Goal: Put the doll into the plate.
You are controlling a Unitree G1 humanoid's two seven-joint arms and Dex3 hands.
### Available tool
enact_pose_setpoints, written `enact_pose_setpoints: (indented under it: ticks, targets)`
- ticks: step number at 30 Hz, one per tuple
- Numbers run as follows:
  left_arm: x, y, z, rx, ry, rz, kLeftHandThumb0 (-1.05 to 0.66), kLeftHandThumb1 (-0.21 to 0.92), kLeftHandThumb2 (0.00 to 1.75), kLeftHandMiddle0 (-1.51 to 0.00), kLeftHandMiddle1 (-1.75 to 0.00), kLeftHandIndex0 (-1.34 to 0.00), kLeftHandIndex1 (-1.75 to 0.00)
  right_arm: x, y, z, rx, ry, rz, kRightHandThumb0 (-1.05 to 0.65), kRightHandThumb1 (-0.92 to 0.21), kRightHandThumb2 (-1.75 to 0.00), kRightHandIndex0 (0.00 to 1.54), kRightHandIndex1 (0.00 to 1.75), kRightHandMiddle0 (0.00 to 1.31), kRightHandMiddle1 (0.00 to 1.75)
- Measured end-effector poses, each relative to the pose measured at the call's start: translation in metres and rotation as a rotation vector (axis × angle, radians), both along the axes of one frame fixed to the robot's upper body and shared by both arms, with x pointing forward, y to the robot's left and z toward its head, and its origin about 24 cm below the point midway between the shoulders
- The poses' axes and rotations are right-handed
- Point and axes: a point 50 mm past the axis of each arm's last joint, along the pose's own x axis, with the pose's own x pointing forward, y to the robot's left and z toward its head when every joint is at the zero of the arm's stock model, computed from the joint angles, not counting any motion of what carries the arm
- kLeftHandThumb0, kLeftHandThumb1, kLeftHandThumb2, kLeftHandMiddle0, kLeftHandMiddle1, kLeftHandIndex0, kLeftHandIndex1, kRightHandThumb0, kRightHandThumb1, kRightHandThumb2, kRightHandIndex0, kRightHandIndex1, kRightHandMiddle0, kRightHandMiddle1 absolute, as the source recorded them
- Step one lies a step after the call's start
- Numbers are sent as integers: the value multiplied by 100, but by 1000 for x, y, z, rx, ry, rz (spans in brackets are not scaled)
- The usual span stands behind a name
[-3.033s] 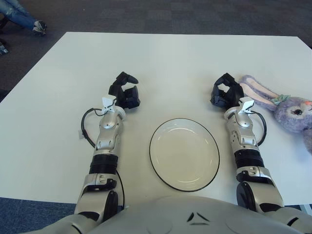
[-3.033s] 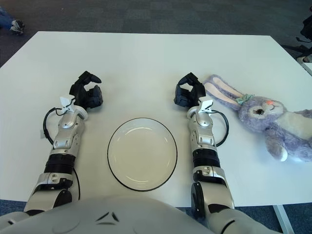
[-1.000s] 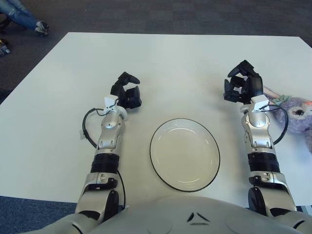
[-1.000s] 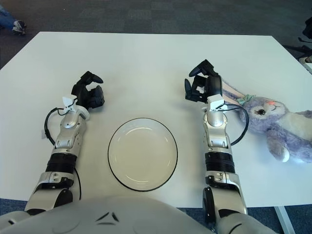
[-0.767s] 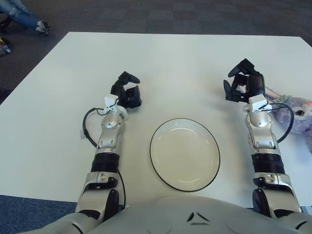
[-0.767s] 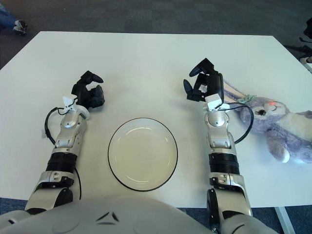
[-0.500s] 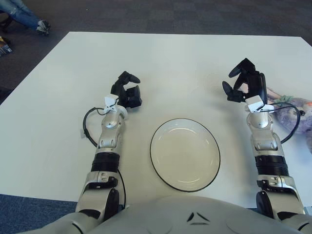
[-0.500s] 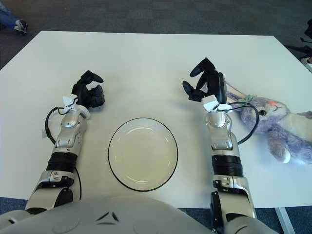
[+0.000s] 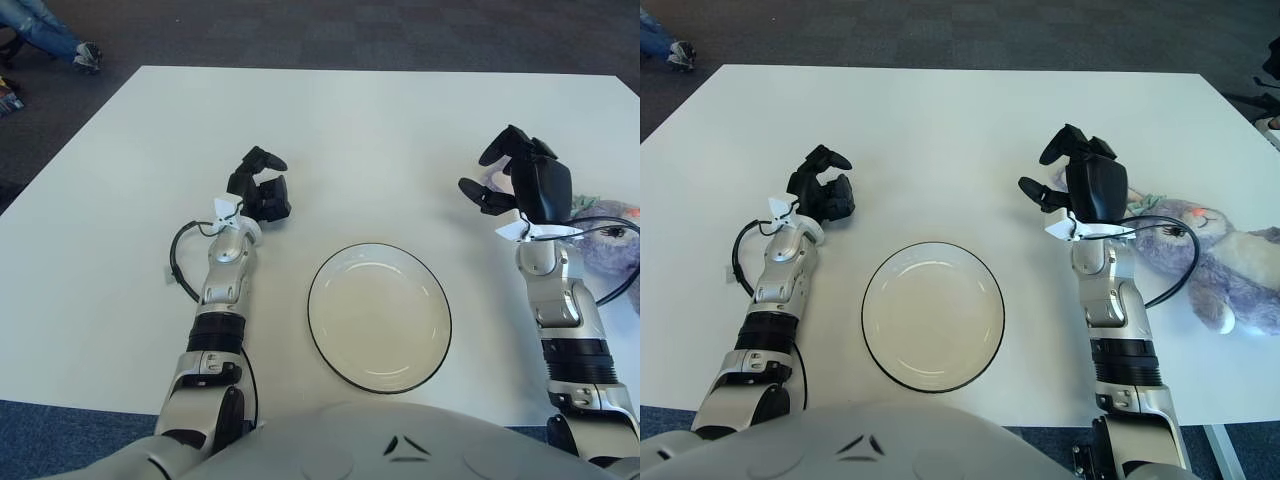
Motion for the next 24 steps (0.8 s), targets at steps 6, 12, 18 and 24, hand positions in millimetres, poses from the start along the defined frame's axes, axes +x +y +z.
enact_pose_setpoints:
  ticks: [6, 12, 18, 24]
  targets:
    - [0, 0, 0, -6, -5, 2, -47, 35, 127, -123, -175, -58, -175, -8, -6, 1, -100, -3, -73, -63, -57, -81, 6, 122, 2, 143]
    - [0, 0, 1, -6, -6, 2, -47, 35, 127, -123, -175, -58, -175, -21, -18, 1, -177, 39, -181, -67, -53, -81, 6, 98, 0, 123]
    - [0, 0, 1, 0, -5, 6, -47, 35, 127, -124, -175, -58, -175, -39, -30, 5, -247, 96, -259, -65, -45, -83, 5, 84, 0, 111]
    - [0, 1, 1, 5, -7, 7, -47, 36, 127, -123, -175, -58, -175, -52, -37, 13, -301, 155, -309, -62, -37, -89, 3, 76, 0, 101]
